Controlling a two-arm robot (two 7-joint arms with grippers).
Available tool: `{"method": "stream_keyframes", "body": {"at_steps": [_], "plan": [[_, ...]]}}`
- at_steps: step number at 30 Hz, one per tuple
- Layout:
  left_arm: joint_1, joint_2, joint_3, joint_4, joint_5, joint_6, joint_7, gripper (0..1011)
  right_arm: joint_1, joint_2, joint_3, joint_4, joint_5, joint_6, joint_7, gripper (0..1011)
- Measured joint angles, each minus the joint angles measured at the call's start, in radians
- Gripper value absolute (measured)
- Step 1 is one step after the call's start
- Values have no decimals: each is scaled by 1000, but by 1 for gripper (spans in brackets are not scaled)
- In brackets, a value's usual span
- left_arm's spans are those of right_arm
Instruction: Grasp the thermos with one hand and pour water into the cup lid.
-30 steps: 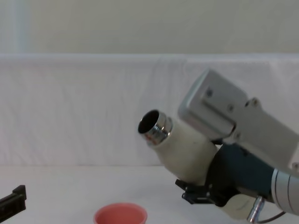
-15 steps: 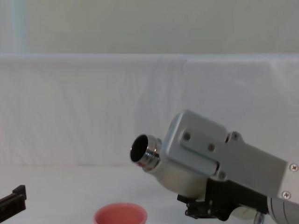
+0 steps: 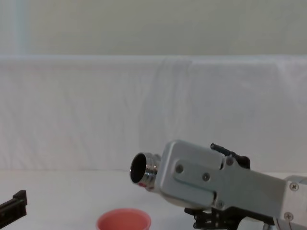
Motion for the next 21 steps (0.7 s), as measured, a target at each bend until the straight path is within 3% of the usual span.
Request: {"method": "stream_keyframes", "body": {"at_steps": [21], "plan": [[0, 0, 0, 0, 0, 0, 0, 1001, 10, 3, -22, 6, -109, 16, 17, 958]]}}
